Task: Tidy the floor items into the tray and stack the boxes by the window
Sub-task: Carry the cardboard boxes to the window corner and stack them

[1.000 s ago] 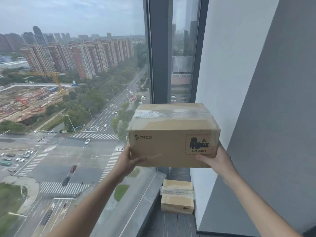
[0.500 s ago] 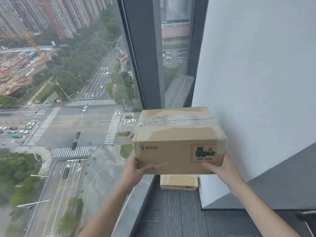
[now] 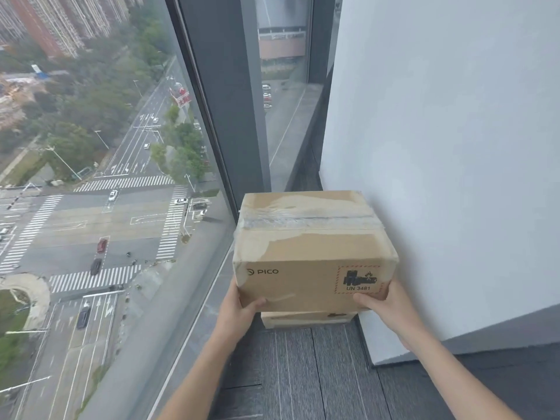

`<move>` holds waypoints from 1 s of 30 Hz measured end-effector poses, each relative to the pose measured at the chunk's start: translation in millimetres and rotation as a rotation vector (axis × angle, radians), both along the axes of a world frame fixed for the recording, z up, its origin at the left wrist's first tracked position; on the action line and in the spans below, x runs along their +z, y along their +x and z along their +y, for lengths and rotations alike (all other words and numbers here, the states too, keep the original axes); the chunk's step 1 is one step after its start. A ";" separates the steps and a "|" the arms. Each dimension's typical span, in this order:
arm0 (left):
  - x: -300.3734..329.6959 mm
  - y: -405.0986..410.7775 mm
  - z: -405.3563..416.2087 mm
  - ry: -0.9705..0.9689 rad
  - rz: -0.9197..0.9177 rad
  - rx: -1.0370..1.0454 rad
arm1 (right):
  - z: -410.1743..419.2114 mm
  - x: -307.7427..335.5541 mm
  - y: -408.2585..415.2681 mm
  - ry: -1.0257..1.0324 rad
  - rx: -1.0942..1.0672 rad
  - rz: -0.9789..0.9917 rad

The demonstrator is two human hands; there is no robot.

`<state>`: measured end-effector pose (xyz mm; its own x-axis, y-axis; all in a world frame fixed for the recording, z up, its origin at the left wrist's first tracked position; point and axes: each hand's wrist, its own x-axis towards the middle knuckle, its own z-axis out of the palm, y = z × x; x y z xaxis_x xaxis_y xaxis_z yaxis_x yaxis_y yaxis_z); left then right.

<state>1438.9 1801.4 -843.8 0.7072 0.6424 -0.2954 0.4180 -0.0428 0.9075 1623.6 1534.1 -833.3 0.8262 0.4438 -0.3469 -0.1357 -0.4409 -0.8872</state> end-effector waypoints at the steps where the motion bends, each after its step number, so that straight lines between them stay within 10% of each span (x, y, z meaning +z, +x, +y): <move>1: -20.6 5.0 0.9 0.009 -0.006 0.013 | 0.5 -21.3 2.8 0.014 0.001 0.009; 12: -170.8 24.6 12.4 0.044 -0.031 0.024 | 12.2 -154.1 29.3 -0.056 0.065 -0.025; 30: -216.8 22.6 -9.0 0.057 0.055 0.033 | 2.0 -211.0 39.8 -0.211 0.000 -0.022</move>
<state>1461.4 1792.4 -1060.6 0.6693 0.6817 -0.2954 0.4690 -0.0792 0.8797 1663.4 1536.1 -1044.2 0.8348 0.3635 -0.4136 -0.1168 -0.6171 -0.7781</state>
